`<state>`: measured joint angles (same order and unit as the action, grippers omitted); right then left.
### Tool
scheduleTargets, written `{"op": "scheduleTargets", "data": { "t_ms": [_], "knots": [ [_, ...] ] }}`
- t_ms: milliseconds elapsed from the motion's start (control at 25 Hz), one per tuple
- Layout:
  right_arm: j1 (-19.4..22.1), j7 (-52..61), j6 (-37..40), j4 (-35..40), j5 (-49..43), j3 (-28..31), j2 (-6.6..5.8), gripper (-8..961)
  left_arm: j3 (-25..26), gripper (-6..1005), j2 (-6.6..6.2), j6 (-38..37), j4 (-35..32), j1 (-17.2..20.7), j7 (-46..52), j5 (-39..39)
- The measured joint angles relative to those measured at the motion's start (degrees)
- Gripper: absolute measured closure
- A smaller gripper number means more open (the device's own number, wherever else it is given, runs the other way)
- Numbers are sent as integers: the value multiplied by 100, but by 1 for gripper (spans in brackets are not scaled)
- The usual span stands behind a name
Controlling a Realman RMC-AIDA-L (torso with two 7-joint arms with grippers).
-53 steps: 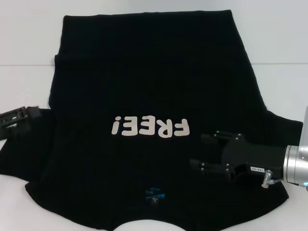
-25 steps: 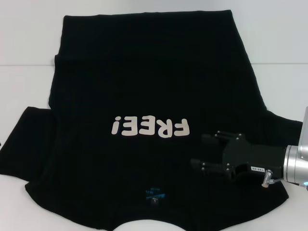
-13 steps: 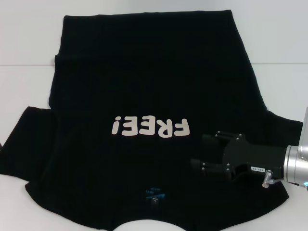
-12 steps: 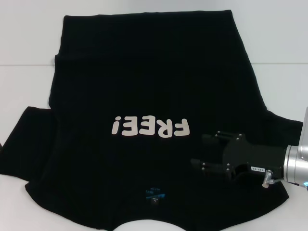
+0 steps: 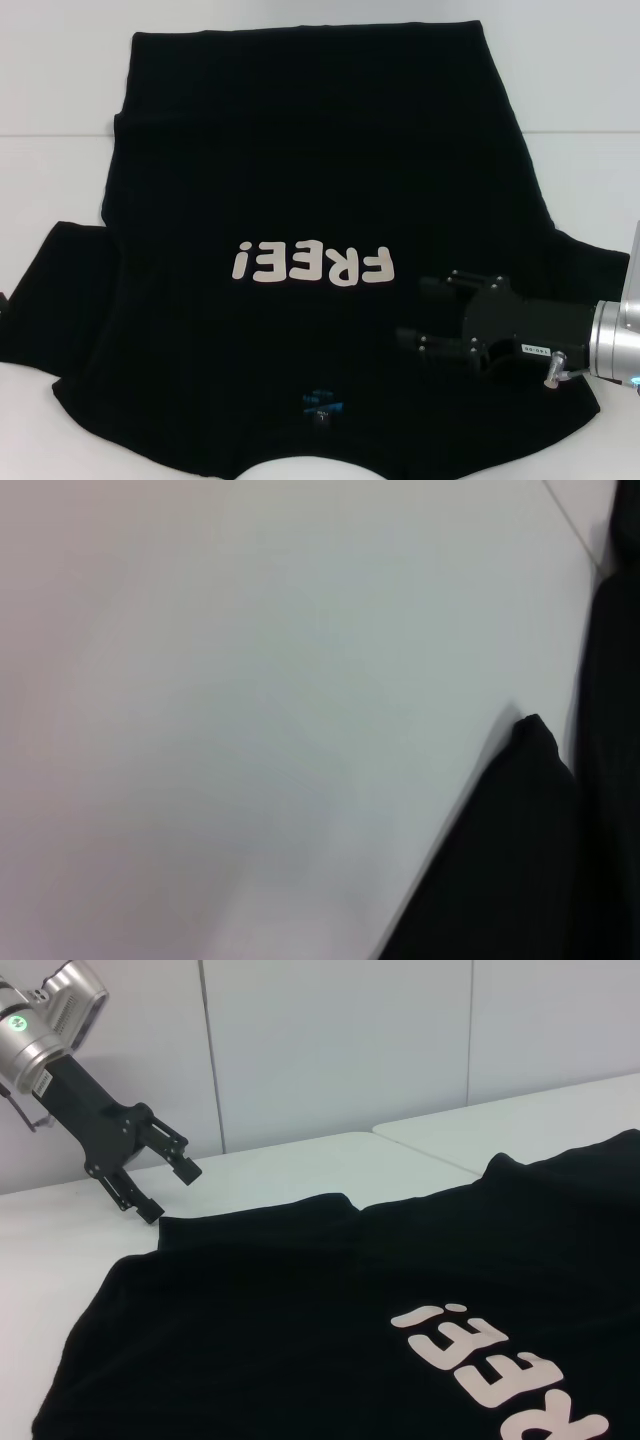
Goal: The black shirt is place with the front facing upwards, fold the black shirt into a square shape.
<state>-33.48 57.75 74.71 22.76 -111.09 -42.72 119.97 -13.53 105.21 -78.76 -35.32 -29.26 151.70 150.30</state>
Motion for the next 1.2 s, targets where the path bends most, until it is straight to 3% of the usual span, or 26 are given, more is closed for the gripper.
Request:
{"op": "scheduleTargets", "data": {
  "t_ms": [1200],
  "knots": [
    [-24, 0, 14, 0, 0, -18, 0, 147, -1, 80, 73, 218, 386, -307, -76, -52]
  ]
}}
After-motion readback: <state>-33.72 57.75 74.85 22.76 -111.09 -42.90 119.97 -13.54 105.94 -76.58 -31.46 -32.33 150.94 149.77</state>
